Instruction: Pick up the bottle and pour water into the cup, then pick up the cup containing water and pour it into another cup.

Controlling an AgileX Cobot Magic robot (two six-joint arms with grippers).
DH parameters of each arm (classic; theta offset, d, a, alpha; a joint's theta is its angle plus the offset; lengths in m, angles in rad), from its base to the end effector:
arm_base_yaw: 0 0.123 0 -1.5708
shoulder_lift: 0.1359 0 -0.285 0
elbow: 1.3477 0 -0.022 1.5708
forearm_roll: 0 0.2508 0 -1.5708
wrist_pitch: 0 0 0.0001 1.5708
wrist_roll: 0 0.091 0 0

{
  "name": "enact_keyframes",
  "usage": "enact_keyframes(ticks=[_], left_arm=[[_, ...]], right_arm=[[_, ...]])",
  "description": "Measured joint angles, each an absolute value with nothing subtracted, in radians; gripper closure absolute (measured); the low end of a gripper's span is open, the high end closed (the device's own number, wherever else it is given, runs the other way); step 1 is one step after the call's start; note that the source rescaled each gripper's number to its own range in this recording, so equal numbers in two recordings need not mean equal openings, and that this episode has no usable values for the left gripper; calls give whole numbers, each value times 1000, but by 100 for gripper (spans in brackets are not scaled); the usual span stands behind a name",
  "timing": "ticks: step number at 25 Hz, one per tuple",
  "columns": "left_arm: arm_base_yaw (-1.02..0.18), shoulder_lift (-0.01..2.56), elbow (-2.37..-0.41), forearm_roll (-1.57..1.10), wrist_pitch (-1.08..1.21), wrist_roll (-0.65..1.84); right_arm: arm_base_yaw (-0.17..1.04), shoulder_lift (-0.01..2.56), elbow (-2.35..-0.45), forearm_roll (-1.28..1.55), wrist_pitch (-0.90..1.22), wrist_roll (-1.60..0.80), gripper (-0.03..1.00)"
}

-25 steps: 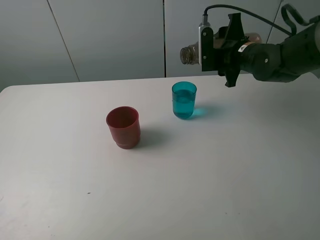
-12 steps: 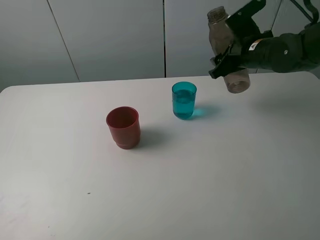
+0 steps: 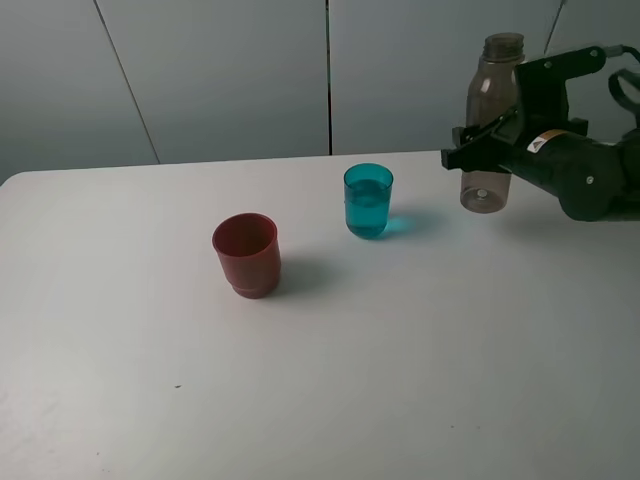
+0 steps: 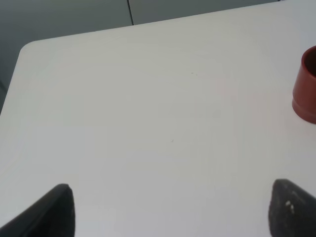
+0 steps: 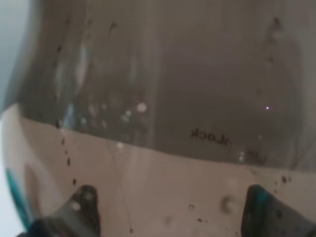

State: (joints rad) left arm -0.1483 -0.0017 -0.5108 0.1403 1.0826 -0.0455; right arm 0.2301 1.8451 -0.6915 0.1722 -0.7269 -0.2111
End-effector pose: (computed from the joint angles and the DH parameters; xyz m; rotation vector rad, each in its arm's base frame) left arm -0.0060 0.0123 0.2792 0.0958 2.0437 0.0472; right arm 0.3325 0.0673 0.1446 -0.2215 1.9025 -0.0096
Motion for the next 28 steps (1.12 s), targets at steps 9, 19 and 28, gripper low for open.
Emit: enact_keyframes(ticks=[9,19,28], left_arm=[[-148,-2,-511,140,1083,-45],[-148,-2,-511,140,1083,-45],[-148,-2,-511,140,1083,-45]], right_arm=[[230,1975,-687,198,-780,-196,97],[230,1984,-687,194,-792,-160,97],[230,1915,-685,194,-763,-158,0]])
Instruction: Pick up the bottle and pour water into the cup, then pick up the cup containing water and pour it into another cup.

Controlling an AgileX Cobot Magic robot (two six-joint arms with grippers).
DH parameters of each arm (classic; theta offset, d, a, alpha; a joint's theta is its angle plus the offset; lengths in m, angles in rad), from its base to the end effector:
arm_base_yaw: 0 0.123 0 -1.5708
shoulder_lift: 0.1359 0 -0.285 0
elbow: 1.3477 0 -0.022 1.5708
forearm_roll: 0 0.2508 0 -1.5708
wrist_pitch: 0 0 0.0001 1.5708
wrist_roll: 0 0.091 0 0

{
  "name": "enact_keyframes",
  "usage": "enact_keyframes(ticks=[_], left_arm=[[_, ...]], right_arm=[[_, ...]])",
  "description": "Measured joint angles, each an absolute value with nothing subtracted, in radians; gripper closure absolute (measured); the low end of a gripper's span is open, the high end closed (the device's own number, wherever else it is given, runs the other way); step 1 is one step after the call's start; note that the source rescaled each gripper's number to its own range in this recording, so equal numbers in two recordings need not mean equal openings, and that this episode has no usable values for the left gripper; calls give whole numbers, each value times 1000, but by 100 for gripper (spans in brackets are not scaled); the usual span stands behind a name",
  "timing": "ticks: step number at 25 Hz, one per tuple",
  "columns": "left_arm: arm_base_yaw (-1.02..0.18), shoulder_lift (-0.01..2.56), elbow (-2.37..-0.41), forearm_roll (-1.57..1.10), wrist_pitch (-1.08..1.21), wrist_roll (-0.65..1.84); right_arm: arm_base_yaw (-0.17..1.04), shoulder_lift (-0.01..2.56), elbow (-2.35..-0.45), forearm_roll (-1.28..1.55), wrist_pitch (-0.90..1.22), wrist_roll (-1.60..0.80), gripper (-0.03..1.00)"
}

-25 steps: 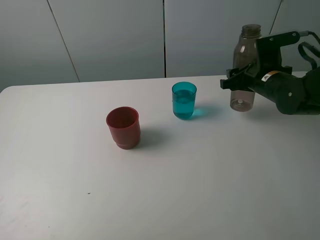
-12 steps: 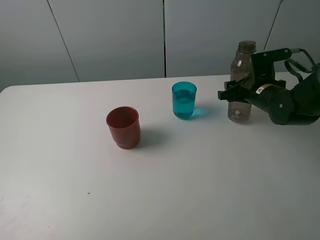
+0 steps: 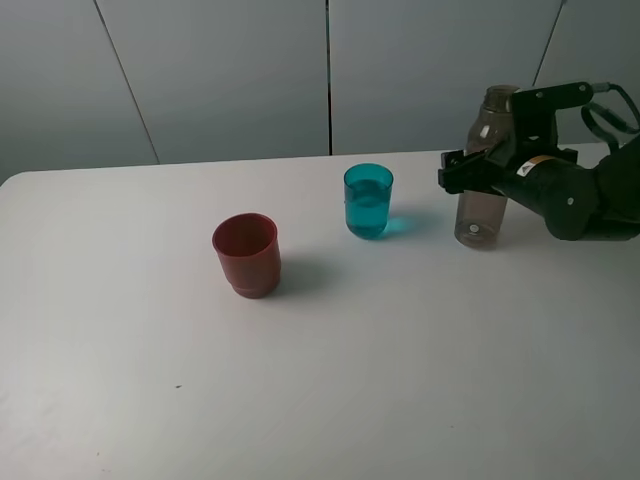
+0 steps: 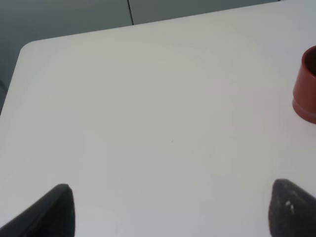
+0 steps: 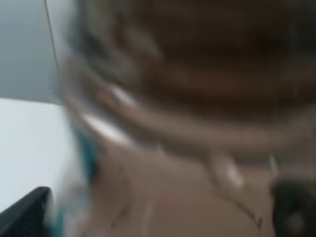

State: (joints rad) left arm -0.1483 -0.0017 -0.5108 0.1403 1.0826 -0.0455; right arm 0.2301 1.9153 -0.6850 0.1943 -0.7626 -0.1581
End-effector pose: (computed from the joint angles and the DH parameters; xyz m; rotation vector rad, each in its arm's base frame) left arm -0.0060 0.0123 0.2792 0.0958 2.0437 0.0472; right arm 0.3330 0.0655 0.1223 -0.1536 1.9511 0.0093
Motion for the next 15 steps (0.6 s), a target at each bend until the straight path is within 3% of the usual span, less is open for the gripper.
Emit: enact_keyframes(ticks=[15], left_arm=[[-148,-2,-511,140,1083,-45]], right_arm=[[230,1646,-685,204,-667,-221,-3]])
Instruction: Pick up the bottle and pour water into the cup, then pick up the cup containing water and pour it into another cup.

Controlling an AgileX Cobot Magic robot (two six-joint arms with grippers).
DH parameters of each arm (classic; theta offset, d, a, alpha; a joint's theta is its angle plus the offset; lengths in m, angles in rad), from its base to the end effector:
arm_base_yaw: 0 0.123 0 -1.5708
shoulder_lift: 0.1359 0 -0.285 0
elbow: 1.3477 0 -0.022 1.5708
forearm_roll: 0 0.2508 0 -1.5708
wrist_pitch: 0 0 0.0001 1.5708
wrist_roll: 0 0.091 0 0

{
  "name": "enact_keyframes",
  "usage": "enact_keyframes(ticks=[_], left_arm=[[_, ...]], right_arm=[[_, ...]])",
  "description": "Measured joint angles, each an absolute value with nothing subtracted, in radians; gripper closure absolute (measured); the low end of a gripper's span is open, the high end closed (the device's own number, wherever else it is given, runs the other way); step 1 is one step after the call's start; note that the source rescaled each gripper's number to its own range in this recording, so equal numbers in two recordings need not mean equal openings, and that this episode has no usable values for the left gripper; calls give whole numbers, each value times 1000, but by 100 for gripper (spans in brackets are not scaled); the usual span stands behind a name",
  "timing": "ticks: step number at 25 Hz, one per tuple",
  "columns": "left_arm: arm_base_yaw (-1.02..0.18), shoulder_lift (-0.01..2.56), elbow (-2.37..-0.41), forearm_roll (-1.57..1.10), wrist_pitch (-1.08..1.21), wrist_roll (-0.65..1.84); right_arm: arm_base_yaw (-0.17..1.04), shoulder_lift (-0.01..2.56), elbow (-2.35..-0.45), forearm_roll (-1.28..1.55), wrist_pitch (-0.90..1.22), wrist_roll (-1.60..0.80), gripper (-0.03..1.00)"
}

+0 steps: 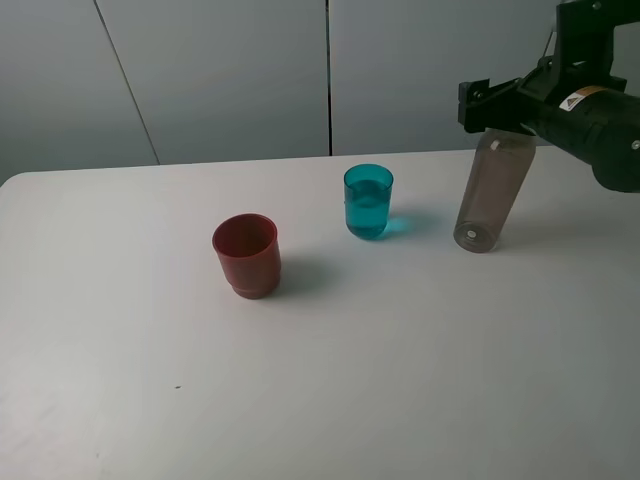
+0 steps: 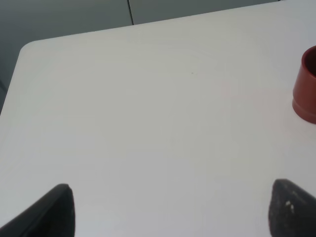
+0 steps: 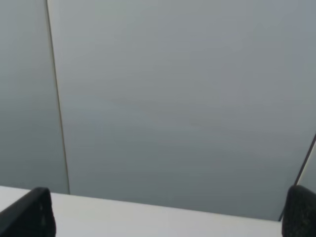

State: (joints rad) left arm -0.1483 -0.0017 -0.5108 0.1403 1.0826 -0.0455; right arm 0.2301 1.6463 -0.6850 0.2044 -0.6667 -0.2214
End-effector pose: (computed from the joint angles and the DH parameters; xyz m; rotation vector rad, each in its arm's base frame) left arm -0.0060 0.0123 0.2792 0.0958 2.0437 0.0472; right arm 0.3198 0.0632 0.2038 -0.1685 1.7787 0.0098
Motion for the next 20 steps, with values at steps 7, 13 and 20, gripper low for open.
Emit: enact_keyframes(ticks=[7,13,20], left_arm=[[-148,-2,-511,140,1083,-45],[-148,-2,-511,140,1083,-45],[-148,-2,-511,140,1083,-45]], right_arm=[[230,1477,-685,162,-517,-245,-3],[230,1349,-685,-76,-267,10,-3],[332,1337,-685,-151,-134,134,-3]])
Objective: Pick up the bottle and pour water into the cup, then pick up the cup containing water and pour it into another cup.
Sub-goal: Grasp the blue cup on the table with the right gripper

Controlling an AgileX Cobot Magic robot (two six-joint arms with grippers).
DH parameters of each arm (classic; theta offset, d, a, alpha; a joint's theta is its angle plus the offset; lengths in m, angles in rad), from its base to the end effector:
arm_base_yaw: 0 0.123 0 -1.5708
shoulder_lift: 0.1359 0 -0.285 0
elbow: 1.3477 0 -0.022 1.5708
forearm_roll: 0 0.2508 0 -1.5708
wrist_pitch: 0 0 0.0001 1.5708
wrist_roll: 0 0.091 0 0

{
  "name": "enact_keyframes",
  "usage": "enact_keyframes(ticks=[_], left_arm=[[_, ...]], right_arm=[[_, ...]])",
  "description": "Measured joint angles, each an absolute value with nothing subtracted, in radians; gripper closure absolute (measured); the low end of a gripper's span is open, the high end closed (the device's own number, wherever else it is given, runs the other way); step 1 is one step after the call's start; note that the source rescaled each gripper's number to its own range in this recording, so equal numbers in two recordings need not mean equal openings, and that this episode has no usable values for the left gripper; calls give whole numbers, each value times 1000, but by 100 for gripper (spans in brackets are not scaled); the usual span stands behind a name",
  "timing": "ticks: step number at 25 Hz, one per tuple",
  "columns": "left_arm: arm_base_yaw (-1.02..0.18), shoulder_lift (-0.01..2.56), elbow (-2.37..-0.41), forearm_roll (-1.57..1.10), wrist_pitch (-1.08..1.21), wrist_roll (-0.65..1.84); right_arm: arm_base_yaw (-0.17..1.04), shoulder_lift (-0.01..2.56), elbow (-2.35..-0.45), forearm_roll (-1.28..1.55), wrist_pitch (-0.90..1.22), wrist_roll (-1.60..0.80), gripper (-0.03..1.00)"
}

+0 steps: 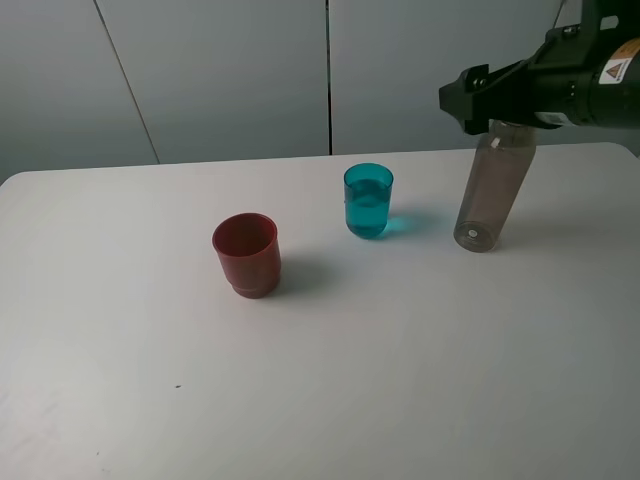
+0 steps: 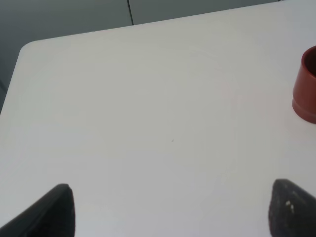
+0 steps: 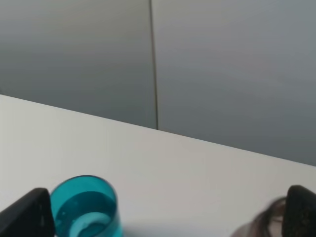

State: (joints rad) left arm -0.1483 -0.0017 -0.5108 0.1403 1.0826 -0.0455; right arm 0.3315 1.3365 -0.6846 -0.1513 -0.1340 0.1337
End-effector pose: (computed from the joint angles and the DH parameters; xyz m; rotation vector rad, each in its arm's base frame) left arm -0.0060 0.0123 0.2792 0.0958 2.0437 0.0472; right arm 0.2625 0.0923 0.2528 -0.3605 1.9772 0.2219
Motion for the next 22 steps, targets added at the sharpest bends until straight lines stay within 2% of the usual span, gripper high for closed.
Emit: enact_keyframes(ticks=[4,7,11,22], left_arm=[[-148,-2,-511,140,1083,-45],[-148,-2,-511,140,1083,-45],[-148,-2,-511,140,1083,-45],[-148,-2,-511,140,1083,-45]], right_arm=[[420,1337,-674,-26,-153,0,-3],[451,1378,-605,5,-268,-28,-3],[457,1483,-523,15,-439,-20,-3],[457,1853,-515,-33,-849,43,-3]])
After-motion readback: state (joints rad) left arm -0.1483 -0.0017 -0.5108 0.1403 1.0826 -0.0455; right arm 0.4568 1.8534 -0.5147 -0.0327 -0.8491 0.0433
